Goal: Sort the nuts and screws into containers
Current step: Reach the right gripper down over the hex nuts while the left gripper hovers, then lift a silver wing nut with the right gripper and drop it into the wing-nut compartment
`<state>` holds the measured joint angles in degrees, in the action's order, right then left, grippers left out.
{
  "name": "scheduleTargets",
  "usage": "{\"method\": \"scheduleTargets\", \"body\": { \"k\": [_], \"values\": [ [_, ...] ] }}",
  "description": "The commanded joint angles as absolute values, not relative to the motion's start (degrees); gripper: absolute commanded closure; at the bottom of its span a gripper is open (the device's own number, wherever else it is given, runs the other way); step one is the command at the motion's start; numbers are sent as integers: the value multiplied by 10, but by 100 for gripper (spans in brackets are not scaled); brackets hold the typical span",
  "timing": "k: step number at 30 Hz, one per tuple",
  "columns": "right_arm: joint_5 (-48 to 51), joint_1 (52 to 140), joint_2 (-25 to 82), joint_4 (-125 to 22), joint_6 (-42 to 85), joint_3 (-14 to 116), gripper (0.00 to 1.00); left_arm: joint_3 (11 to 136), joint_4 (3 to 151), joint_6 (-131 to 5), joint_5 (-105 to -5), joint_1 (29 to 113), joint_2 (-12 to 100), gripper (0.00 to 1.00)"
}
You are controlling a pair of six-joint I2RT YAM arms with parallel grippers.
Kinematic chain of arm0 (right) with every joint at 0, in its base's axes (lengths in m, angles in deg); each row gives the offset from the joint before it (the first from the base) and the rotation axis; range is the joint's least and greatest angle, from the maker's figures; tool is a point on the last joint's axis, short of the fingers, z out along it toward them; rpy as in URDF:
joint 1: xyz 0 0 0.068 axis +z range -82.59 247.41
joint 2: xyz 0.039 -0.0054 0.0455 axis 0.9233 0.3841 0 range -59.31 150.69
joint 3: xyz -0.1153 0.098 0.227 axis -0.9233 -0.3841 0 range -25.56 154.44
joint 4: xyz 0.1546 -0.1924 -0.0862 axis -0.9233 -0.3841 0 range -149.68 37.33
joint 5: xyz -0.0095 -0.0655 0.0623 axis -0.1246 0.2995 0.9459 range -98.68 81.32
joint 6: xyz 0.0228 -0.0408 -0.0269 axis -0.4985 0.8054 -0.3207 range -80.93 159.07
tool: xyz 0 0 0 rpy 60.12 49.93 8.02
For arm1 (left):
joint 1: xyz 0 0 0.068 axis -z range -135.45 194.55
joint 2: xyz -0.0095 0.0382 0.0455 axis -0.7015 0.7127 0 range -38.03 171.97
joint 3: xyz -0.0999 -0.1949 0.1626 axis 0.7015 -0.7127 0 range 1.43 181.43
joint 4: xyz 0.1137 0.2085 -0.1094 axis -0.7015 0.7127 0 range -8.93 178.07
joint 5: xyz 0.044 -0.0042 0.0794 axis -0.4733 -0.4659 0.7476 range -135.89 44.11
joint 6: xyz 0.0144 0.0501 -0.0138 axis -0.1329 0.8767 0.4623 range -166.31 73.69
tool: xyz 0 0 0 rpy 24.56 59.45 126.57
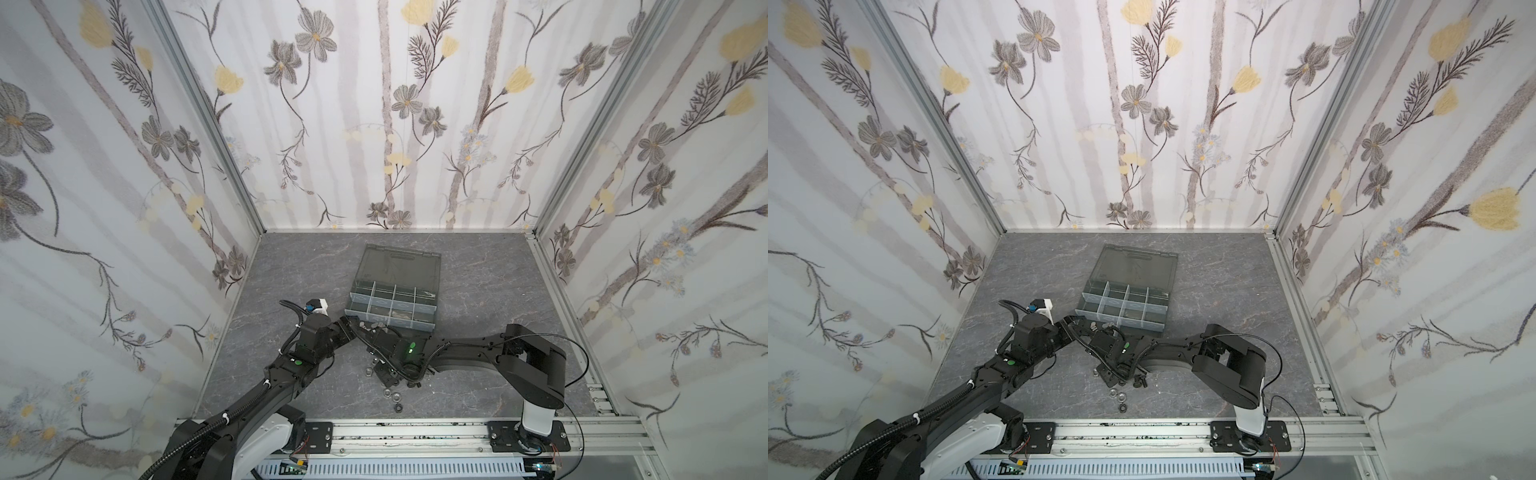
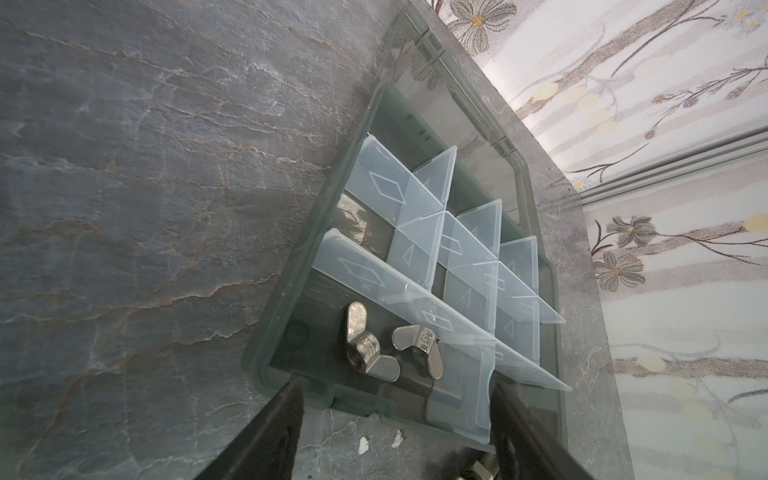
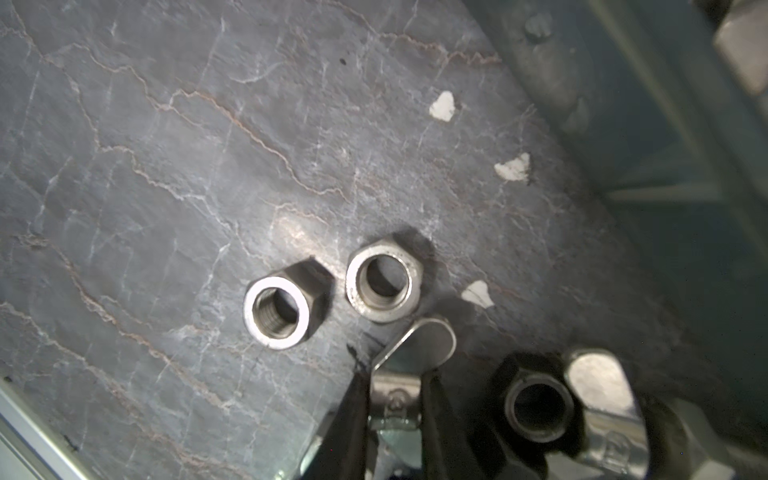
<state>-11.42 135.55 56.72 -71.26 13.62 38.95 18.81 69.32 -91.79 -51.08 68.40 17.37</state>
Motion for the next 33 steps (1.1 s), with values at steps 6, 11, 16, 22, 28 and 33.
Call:
{"method": "scheduleTargets", "body": {
  "k": [6, 11, 16, 22, 28, 33],
  "values": [
    [-119, 1356, 552, -706, 131, 389, 84, 185, 689, -924, -506, 682, 168, 26],
    [-126, 1344, 504, -709, 144, 396, 84, 180, 689, -926, -505, 682, 159, 26],
    [-134, 1315, 466, -714, 169, 414, 84, 177, 689, -929, -504, 681, 156, 26],
    [-133, 1277, 497, -718, 205, 469, 83, 175, 689, -931, -509, 681, 159, 26],
    [-128, 1259, 550, -724, 225, 526, 83, 175, 689, -928, -516, 681, 156, 26],
    [-127, 1258, 570, -725, 228, 538, 83, 179, 689, -926, -518, 679, 155, 26]
  ]
}}
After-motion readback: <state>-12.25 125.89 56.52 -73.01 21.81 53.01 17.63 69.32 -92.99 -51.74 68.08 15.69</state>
